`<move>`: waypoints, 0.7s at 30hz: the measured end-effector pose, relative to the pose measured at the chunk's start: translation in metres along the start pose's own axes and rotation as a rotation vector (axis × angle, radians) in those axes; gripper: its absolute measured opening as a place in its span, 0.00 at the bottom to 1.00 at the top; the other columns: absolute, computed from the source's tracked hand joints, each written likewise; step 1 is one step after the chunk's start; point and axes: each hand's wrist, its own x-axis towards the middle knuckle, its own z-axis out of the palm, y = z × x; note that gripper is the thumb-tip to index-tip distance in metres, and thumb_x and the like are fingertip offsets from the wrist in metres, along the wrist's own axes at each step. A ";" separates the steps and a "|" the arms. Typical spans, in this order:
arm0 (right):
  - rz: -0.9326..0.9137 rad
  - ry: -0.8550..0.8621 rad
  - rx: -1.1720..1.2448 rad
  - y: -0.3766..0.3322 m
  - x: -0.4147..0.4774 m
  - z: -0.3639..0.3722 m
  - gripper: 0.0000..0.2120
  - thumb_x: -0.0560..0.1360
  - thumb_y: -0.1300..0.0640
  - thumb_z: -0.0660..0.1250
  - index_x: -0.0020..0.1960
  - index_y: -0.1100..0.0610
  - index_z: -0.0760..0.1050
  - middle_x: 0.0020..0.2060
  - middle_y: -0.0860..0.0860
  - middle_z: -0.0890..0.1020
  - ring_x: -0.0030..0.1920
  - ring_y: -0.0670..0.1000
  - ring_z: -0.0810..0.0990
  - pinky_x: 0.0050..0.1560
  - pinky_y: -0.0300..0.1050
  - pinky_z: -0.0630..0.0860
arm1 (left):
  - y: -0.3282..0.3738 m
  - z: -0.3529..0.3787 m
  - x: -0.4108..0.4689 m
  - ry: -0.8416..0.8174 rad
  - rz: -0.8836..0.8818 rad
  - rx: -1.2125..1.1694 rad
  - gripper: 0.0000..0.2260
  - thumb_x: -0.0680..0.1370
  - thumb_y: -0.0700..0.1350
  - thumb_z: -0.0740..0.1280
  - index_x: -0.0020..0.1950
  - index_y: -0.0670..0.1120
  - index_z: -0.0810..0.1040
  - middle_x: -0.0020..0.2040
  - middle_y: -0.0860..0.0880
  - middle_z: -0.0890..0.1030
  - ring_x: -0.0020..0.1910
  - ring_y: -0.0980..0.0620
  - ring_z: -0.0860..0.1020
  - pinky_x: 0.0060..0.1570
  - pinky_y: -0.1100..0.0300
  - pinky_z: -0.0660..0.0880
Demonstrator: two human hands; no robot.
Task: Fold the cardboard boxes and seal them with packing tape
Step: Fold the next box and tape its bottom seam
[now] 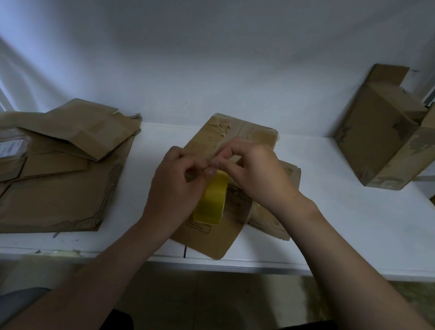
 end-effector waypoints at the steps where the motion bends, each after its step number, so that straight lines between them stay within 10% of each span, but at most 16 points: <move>1: -0.055 0.012 -0.108 0.001 0.000 0.000 0.09 0.78 0.46 0.70 0.44 0.49 0.81 0.48 0.44 0.82 0.45 0.48 0.81 0.45 0.54 0.80 | -0.001 0.000 0.001 -0.010 -0.001 0.010 0.09 0.77 0.54 0.71 0.49 0.50 0.82 0.51 0.52 0.76 0.49 0.56 0.77 0.45 0.68 0.71; 10: -0.164 0.336 -0.511 -0.003 -0.012 0.001 0.11 0.77 0.40 0.67 0.45 0.42 0.85 0.44 0.44 0.82 0.34 0.55 0.81 0.30 0.40 0.66 | 0.003 0.001 0.010 -0.002 0.020 -0.005 0.05 0.77 0.50 0.72 0.44 0.50 0.81 0.44 0.54 0.78 0.44 0.58 0.77 0.39 0.74 0.68; 15: 0.026 0.221 -0.387 -0.003 -0.013 0.016 0.26 0.80 0.39 0.62 0.74 0.48 0.67 0.64 0.48 0.73 0.44 0.55 0.82 0.39 0.54 0.80 | -0.002 0.000 0.010 -0.003 -0.003 -0.040 0.05 0.77 0.49 0.72 0.42 0.50 0.81 0.44 0.54 0.79 0.44 0.58 0.78 0.41 0.66 0.69; 21: -0.122 0.168 -0.195 0.009 -0.016 0.010 0.06 0.76 0.47 0.73 0.50 0.48 0.82 0.57 0.46 0.74 0.36 0.45 0.78 0.34 0.43 0.76 | -0.006 -0.004 0.008 -0.024 -0.021 -0.053 0.04 0.77 0.49 0.72 0.45 0.49 0.83 0.46 0.52 0.81 0.46 0.57 0.79 0.43 0.65 0.72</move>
